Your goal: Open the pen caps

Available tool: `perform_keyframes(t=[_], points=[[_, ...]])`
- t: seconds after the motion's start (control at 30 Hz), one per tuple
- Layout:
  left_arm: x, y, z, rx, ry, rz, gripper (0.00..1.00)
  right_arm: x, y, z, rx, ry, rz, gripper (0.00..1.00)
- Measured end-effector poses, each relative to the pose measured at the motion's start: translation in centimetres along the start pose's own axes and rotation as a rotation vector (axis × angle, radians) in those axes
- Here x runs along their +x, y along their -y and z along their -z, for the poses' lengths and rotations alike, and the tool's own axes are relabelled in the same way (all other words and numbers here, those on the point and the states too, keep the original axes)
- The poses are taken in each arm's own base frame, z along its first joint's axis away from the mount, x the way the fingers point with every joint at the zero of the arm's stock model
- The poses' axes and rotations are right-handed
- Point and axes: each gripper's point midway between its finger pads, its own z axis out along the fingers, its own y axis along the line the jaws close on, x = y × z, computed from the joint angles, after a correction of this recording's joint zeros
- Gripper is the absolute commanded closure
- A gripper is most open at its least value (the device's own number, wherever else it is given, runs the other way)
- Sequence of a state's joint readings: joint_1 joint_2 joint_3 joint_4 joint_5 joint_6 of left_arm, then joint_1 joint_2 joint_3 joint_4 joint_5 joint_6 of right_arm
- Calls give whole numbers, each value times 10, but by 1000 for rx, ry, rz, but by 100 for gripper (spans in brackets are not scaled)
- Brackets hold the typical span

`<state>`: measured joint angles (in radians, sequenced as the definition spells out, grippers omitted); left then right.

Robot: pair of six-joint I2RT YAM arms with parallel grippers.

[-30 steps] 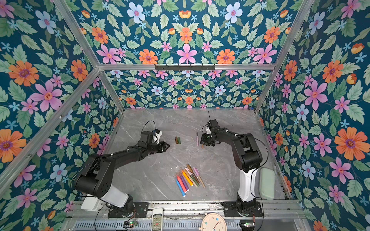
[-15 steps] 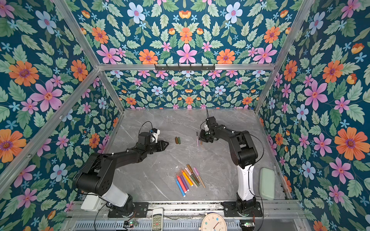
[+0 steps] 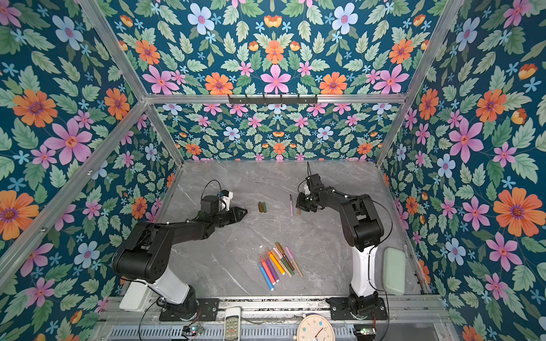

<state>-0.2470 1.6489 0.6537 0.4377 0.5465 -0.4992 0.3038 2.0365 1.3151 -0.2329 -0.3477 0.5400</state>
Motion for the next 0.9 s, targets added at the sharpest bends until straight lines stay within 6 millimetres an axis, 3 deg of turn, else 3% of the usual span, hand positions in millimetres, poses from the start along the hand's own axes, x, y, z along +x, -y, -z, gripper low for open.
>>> perform_keyframes(t=[0.13,0.23,0.9], points=[[0,-2,-1,1,-3,8,64,1,0,0,-7,0,1,72],[0,-2,-1,3,-4,17,64,0,-3,2,-17,8,6,67],[1,-2,-3,13,-13,27,64,-1,-4,2,-23,7,7,67]])
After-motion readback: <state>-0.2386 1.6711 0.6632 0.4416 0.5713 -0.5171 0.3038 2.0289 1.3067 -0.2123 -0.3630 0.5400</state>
